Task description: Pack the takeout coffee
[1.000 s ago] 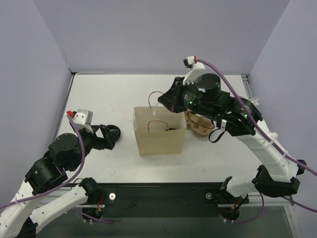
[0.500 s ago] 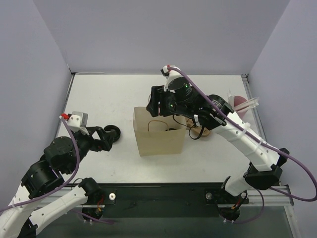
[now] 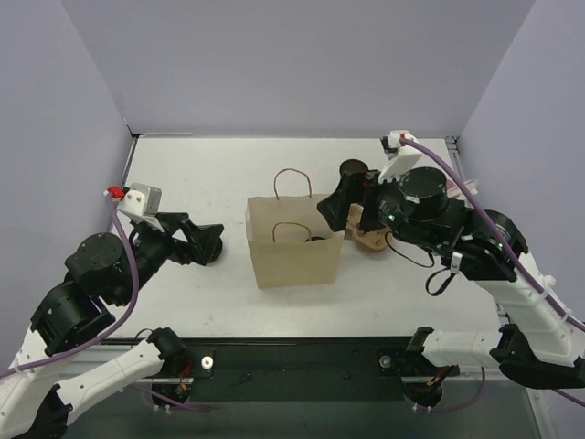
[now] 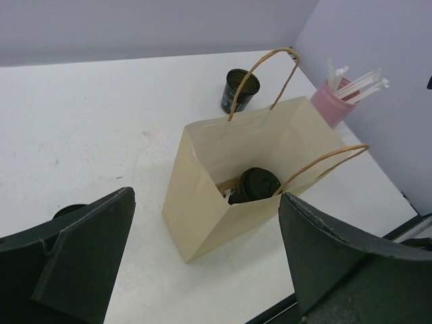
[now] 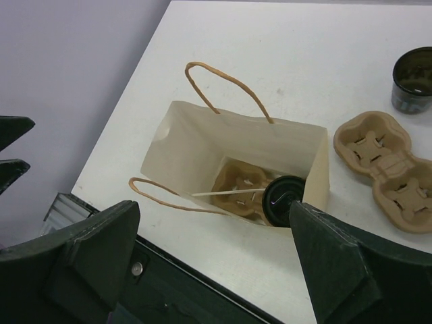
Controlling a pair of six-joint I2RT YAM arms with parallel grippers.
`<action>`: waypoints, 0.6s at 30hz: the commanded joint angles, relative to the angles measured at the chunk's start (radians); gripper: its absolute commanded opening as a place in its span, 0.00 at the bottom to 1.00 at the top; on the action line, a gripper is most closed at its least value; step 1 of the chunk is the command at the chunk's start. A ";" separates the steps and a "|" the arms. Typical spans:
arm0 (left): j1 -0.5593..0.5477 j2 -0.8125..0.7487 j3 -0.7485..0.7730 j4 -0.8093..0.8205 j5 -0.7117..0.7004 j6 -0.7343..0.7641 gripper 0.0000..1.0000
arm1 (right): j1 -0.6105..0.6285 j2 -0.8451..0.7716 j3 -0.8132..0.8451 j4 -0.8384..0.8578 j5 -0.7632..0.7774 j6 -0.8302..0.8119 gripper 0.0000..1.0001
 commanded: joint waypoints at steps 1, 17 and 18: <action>0.006 0.025 0.070 0.074 0.060 0.040 0.97 | 0.004 -0.069 -0.057 -0.035 0.100 0.070 1.00; 0.004 0.020 0.073 0.068 0.083 0.049 0.97 | 0.007 -0.160 -0.114 -0.049 0.199 0.079 1.00; 0.004 0.019 0.070 0.070 0.083 0.051 0.97 | 0.006 -0.159 -0.120 -0.049 0.199 0.079 1.00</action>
